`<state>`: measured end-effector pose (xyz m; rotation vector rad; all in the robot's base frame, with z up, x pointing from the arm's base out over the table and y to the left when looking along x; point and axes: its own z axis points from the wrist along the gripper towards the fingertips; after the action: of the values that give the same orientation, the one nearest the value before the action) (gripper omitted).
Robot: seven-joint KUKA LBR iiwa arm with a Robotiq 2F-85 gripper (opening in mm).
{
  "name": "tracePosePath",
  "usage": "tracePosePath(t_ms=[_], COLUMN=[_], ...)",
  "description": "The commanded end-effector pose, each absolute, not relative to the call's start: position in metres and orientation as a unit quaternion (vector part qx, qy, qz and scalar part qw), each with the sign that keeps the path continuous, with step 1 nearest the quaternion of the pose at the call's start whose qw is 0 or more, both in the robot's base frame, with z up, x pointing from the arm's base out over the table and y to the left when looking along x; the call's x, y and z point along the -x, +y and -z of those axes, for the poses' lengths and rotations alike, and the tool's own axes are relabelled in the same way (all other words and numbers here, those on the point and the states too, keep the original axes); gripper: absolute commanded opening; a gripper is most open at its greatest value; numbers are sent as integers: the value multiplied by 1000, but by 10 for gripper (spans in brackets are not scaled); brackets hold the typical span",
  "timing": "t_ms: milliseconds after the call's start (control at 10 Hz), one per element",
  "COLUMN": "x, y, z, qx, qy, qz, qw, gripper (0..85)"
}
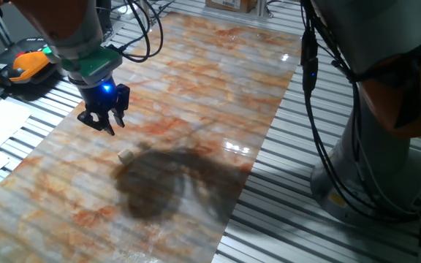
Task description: Pick up one small block
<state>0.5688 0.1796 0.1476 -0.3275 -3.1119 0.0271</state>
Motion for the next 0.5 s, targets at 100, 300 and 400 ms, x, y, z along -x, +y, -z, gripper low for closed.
tracePosePath(t_ms=[100,300,400], x=[-570,-572,-573], y=[182,184,185], z=[-144,-137,-134], qx=[108,112,112], qy=[-994,-994,-994], qz=[-9,-10,-9], qw=[5,-1,-1], gripper=[340,340,340])
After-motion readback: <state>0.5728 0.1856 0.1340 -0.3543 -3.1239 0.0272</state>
